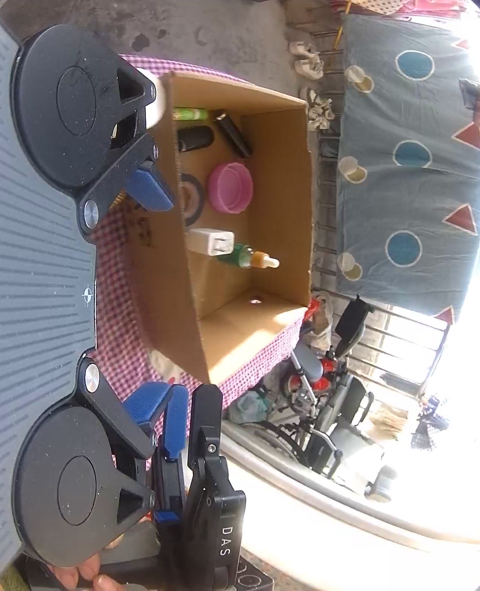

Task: Organize rigid objects
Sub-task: 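Move the right tool down to the gold-lidded glass jar, then close the right tool on the gold lid of the jar, then carry the gold-lidded jar into the box and open the right tool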

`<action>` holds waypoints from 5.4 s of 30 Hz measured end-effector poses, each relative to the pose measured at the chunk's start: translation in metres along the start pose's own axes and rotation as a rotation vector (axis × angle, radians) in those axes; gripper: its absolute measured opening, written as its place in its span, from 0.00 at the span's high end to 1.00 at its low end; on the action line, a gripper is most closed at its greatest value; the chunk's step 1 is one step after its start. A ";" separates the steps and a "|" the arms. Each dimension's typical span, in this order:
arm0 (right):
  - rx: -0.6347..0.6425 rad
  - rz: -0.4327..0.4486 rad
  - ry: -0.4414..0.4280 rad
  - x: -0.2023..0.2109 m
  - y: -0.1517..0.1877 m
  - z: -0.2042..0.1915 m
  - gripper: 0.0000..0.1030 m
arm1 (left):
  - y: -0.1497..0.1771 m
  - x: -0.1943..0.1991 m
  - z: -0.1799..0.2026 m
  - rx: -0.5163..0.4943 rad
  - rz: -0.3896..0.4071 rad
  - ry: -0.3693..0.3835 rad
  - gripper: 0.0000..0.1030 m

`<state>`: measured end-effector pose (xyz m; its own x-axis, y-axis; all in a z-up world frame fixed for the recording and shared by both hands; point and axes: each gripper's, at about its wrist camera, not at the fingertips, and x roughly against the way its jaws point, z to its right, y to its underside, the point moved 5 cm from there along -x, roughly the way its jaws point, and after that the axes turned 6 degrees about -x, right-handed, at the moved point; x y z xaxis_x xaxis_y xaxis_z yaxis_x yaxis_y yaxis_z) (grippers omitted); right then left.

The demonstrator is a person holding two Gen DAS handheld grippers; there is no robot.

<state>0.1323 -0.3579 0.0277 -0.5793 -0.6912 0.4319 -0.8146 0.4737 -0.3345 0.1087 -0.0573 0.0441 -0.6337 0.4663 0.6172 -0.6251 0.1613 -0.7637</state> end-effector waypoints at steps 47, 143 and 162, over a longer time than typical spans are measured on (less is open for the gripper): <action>0.159 -0.300 0.150 -0.126 0.043 0.028 0.58 | 0.087 -0.079 -0.013 -0.050 -0.145 -0.124 0.07; 0.525 -0.293 0.398 -0.157 -0.110 -0.036 0.57 | -0.067 -0.157 -0.023 0.166 -0.169 -0.047 0.46; 0.543 -0.292 0.426 -0.168 -0.126 -0.018 0.58 | -0.066 -0.178 -0.026 0.322 -0.226 -0.026 0.42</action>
<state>0.3322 -0.2918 0.0122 -0.3914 -0.4241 0.8167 -0.8731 -0.1092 -0.4752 0.2748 -0.1287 -0.0204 -0.4726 0.4271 0.7709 -0.8586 -0.0260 -0.5120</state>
